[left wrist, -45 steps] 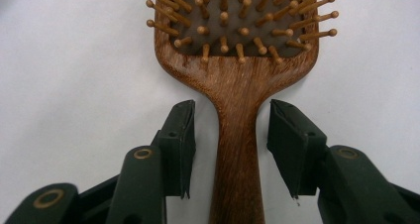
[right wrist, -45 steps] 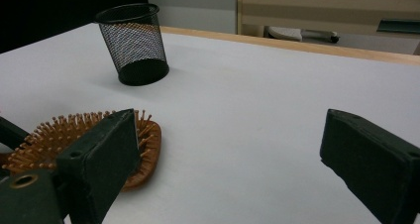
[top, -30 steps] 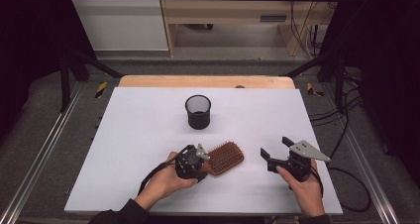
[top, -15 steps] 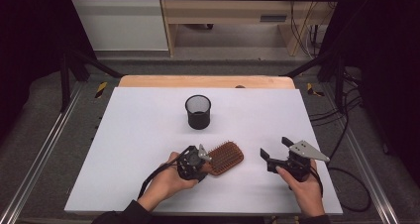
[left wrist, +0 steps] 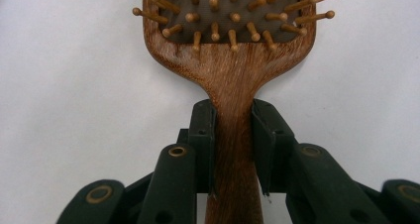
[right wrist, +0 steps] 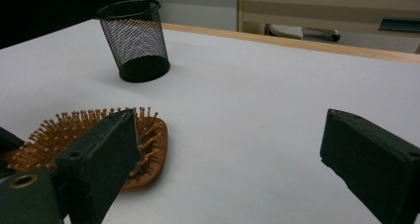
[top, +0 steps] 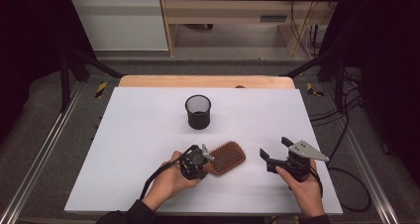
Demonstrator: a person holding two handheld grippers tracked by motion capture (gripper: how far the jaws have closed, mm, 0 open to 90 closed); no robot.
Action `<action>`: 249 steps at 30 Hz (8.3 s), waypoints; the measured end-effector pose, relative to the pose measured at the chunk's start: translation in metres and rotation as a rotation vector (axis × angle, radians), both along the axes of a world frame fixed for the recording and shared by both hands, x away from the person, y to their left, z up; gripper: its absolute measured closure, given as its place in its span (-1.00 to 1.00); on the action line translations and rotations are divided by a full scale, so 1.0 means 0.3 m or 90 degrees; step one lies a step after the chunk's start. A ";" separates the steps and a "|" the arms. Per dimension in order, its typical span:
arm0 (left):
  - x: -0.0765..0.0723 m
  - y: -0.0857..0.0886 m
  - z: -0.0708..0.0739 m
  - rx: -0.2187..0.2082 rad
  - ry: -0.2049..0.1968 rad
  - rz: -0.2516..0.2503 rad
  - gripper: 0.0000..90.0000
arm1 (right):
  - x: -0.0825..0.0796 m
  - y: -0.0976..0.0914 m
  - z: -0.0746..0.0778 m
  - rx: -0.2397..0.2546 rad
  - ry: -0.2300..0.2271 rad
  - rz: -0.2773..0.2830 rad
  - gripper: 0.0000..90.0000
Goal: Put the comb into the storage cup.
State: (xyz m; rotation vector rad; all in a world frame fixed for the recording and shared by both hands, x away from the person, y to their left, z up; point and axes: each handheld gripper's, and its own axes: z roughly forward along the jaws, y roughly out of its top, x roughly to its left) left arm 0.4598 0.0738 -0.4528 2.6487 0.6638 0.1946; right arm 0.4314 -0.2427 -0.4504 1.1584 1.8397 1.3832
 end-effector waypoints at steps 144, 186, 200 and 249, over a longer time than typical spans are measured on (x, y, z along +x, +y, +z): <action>-0.125 0.215 0.146 -0.313 -0.259 0.073 0.62 | 0.143 0.402 0.215 0.316 0.094 0.207 -0.40; -0.085 0.255 0.108 -0.332 -0.216 0.123 0.63 | 0.163 0.496 0.271 0.289 0.096 0.227 0.18; -0.081 0.261 0.110 -0.336 -0.212 0.131 0.62 | 0.158 0.509 0.282 0.285 0.094 0.229 0.19; -0.063 0.387 0.138 -0.429 -0.257 0.227 -0.27 | 0.205 0.435 0.339 0.288 0.069 0.176 0.18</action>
